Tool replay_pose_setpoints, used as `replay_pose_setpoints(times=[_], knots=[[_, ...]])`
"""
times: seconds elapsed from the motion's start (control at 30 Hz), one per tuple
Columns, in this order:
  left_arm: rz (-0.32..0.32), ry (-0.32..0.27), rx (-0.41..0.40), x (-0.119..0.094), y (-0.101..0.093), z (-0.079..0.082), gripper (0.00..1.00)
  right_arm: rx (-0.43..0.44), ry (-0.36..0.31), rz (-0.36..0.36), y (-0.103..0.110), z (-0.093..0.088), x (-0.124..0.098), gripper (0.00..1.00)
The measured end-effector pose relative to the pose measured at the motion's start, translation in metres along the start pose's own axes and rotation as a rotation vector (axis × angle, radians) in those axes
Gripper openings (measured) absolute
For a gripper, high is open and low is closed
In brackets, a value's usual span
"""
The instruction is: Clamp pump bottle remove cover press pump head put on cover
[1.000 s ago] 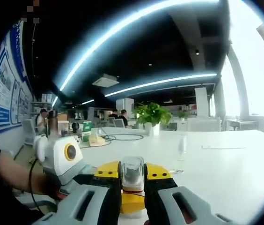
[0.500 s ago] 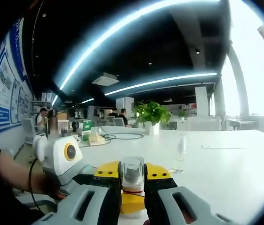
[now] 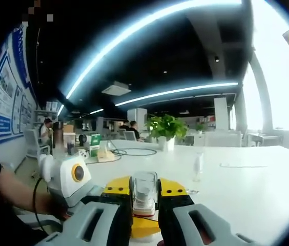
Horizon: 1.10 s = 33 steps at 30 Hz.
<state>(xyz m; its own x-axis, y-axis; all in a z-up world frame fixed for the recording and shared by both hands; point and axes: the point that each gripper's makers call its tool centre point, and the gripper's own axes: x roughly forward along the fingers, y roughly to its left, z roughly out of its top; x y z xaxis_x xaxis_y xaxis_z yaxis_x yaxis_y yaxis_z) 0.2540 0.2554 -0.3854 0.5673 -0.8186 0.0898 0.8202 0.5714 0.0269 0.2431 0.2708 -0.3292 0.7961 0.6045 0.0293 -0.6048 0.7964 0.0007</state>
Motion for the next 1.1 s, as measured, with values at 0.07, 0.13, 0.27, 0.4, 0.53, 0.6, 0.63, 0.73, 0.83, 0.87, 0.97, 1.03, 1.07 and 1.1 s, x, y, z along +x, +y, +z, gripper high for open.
replay_pose_setpoints(times=[0.07, 0.13, 0.27, 0.4, 0.53, 0.6, 0.63, 0.73, 0.83, 0.87, 0.97, 1.03, 1.07, 1.1], knots=[[0.002, 0.0, -0.003, 0.0, 0.0, 0.0, 0.14, 0.007, -0.02, 0.012, 0.001, 0.006, -0.001, 0.13], [0.002, 0.0, -0.005, -0.001, 0.001, 0.0, 0.14, 0.001, -0.031, 0.026, 0.003, 0.01, -0.002, 0.13], [0.001, -0.001, -0.002, 0.0, 0.0, 0.0, 0.14, -0.011, -0.048, 0.026, 0.003, 0.019, -0.003, 0.13], [0.0, -0.002, 0.001, 0.0, 0.0, 0.0, 0.14, -0.004, -0.059, 0.018, 0.0, 0.023, -0.003, 0.13], [-0.001, -0.003, 0.002, 0.0, 0.0, 0.0, 0.14, -0.002, -0.064, 0.008, -0.004, 0.025, -0.004, 0.13], [-0.001, -0.003, 0.002, 0.0, 0.0, 0.0, 0.14, -0.002, -0.068, 0.002, -0.006, 0.027, -0.006, 0.13], [-0.002, -0.003, 0.003, 0.0, -0.001, 0.0, 0.14, -0.002, -0.069, 0.0, -0.007, 0.028, -0.007, 0.13], [-0.002, -0.003, 0.002, 0.0, -0.001, 0.001, 0.14, -0.006, -0.066, -0.01, -0.011, 0.028, -0.01, 0.13], [-0.002, -0.003, 0.002, 0.0, -0.001, 0.0, 0.14, -0.002, -0.079, -0.045, -0.02, 0.028, -0.015, 0.13], [-0.002, -0.003, 0.003, 0.0, -0.001, 0.0, 0.14, 0.001, -0.081, -0.05, -0.022, 0.027, -0.017, 0.13], [-0.003, -0.005, 0.006, 0.001, -0.001, 0.001, 0.14, 0.004, -0.075, -0.058, -0.028, 0.024, -0.022, 0.13], [-0.005, -0.005, 0.008, 0.001, -0.001, 0.001, 0.14, 0.01, -0.071, -0.064, -0.03, 0.02, -0.024, 0.13], [-0.005, -0.005, 0.009, 0.001, -0.001, 0.001, 0.14, 0.008, -0.071, -0.068, -0.03, 0.018, -0.026, 0.13], [-0.005, -0.006, 0.008, 0.001, -0.001, 0.001, 0.14, 0.008, -0.072, -0.079, -0.033, 0.017, -0.027, 0.13]])
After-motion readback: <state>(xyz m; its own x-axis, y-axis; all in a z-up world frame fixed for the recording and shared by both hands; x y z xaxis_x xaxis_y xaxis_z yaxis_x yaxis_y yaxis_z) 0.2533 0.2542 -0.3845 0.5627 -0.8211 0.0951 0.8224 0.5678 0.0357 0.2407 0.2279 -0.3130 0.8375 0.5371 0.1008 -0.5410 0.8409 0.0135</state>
